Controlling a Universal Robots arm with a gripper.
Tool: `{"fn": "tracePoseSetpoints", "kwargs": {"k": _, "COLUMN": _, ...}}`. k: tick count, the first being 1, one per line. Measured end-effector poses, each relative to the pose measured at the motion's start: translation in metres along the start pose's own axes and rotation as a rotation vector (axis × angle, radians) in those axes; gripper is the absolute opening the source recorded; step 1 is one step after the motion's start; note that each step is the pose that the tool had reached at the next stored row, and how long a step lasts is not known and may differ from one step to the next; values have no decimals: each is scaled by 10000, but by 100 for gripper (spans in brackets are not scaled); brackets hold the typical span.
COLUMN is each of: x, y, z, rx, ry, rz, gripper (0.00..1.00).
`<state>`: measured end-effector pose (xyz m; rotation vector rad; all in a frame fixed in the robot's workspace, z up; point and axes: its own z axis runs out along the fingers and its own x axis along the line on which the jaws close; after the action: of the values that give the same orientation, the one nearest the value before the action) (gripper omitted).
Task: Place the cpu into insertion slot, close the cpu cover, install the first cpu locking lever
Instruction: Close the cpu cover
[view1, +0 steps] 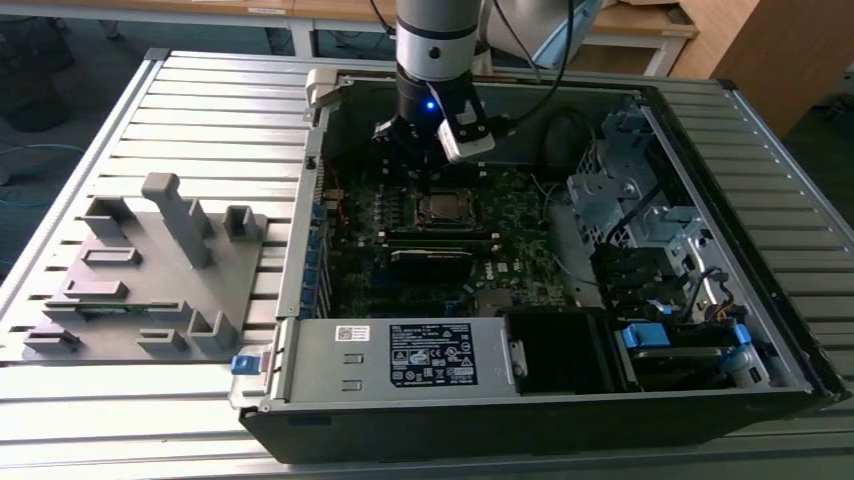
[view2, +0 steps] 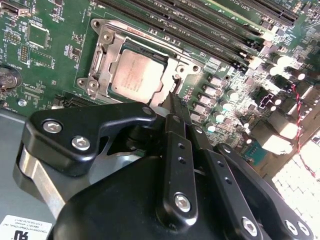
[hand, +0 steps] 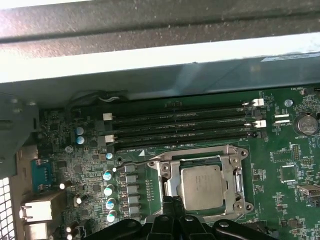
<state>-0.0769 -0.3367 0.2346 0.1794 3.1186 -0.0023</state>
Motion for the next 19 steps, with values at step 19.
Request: {"fn": "tracePoseSetpoints", "kwargs": {"k": 19, "x": -1, "y": -1, "z": -123, "rx": 0, "ry": 0, "rz": 0, "gripper": 10}}
